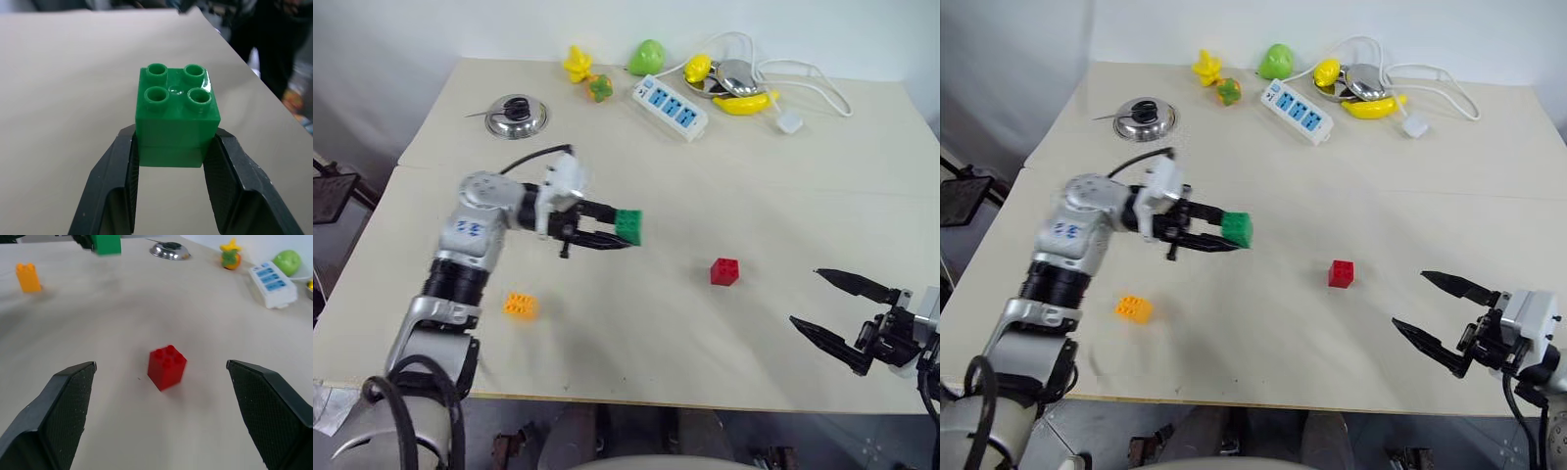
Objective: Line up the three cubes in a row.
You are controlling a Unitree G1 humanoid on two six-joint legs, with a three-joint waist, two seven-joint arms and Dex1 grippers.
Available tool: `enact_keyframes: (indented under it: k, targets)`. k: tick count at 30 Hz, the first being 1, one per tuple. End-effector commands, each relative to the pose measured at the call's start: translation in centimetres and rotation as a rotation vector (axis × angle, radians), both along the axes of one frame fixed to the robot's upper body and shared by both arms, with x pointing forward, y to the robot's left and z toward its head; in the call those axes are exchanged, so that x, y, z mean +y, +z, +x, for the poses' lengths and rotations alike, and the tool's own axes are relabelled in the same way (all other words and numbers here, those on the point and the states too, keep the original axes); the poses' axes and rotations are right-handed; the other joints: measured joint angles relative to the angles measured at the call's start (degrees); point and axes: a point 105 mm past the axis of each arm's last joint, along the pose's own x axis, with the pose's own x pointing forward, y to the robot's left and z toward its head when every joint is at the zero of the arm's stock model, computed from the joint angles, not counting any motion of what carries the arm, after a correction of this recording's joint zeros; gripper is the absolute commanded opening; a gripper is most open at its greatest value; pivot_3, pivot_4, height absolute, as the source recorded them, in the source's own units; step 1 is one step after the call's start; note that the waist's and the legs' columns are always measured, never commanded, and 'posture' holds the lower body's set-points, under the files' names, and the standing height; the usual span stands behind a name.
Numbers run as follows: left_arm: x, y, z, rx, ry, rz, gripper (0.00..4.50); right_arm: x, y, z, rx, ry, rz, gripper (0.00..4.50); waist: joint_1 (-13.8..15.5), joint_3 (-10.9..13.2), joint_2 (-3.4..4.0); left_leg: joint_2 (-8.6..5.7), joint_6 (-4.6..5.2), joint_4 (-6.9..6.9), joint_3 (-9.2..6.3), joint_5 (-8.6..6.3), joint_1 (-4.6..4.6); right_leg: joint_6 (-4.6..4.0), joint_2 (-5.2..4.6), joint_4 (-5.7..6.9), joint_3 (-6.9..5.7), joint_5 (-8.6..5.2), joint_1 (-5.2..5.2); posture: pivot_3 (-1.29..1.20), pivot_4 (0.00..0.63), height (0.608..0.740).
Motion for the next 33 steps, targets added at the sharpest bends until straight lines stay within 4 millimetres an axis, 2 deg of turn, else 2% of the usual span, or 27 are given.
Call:
enact_keyframes:
  k: [1, 4, 10, 16, 21, 24, 26, 28, 32, 33]
  targets:
    - [-1.5, -1.3, 1.0, 0.023, 0.029, 0.070, 1.48, -0.9, 1.1, -0.7, -0.037, -0.025, -0.017, 4.50, -0.11, 0.00, 0.00, 0.00, 0.00, 0.00, 0.02, 0.00, 0.00, 0.00, 0.00, -0.01, 0.02, 0.00, -0.01, 0.00, 0.150, 0.740]
    - [-1.8, -3.3, 1.1, 0.013, 0.014, 0.143, 1.48, -1.6, 0.8, -1.2, -0.026, -0.044, -0.023, 4.50, -0.35, 0.01, -0.02, 0.08, 0.01, -0.02, -0.01, -0.01, 0.03, 0.00, 0.04, -0.02, 0.10, 0.00, -0.06, 0.00, 0.150, 0.740]
    - [-2.5, -5.8, 1.7, 0.016, 0.047, 0.199, 1.48, -1.4, -0.1, -1.9, 0.009, -0.020, -0.032, 4.50, -0.04, 0.02, -0.04, 0.26, 0.06, 0.00, -0.25, -0.04, 0.07, 0.04, -0.01, 0.00, 0.22, 0.02, -0.08, 0.00, 0.150, 0.740]
    - [-4.4, -6.2, 2.2, -0.003, 0.072, 0.167, 1.48, -0.6, 0.0, -1.1, -0.006, -0.008, -0.019, 4.50, 0.27, 0.02, -0.04, 0.06, 0.26, 0.06, -0.35, -0.13, 0.01, 0.10, -0.26, -0.01, 0.17, 0.05, -0.07, 0.00, 0.150, 0.740]
    - [-4.4, -6.9, 2.3, -0.007, 0.075, 0.193, 1.48, 0.0, -0.1, -0.8, -0.006, 0.012, -0.006, 4.50, 0.64, 0.02, -0.04, 0.00, 0.31, 0.10, -0.36, -0.14, -0.03, 0.17, -0.31, -0.03, 0.15, 0.09, -0.05, 0.00, 0.150, 0.740]
    - [-4.5, -6.5, 2.2, 0.008, 0.067, 0.165, 1.48, 0.2, -0.3, -0.8, -0.004, 0.030, -0.012, 4.50, 0.64, 0.02, -0.04, 0.00, 0.32, 0.10, -0.36, -0.14, -0.03, 0.17, -0.31, -0.04, 0.14, 0.09, -0.05, 0.00, 0.150, 0.740]
    - [-4.5, -5.9, 2.0, 0.029, 0.056, 0.144, 2.22, 0.2, -0.4, -0.7, 0.001, 0.040, -0.017, 4.50, 0.59, 0.02, -0.04, 0.00, 0.32, 0.10, -0.35, -0.14, -0.03, 0.17, -0.30, -0.04, 0.14, 0.09, -0.05, 0.00, 0.150, 0.740]
    - [-4.4, -5.0, 1.5, 0.032, 0.020, 0.129, 2.75, 0.2, -0.4, -0.5, 0.003, 0.048, -0.016, 4.50, 0.43, 0.02, -0.04, 0.01, 0.32, 0.10, -0.34, -0.14, -0.03, 0.17, -0.30, -0.04, 0.13, 0.09, -0.06, 0.00, 0.150, 0.740]
    - [-3.6, -1.8, 1.5, -0.051, -0.011, 0.062, 3.99, 0.9, -0.3, 0.1, -0.008, 0.082, -0.004, 4.50, 0.01, 0.02, -0.04, 0.02, 0.31, 0.11, -0.36, -0.14, -0.05, 0.17, -0.30, -0.03, 0.12, 0.09, -0.06, 0.00, 0.150, 0.740]
    - [-3.2, -1.0, 1.4, -0.066, -0.024, 0.043, 3.99, 1.1, -0.2, 0.3, -0.012, 0.093, 0.000, 4.50, -0.05, 0.02, -0.04, 0.03, 0.31, 0.11, -0.37, -0.14, -0.05, 0.17, -0.29, -0.02, 0.11, 0.09, -0.06, 0.00, 0.150, 0.740]
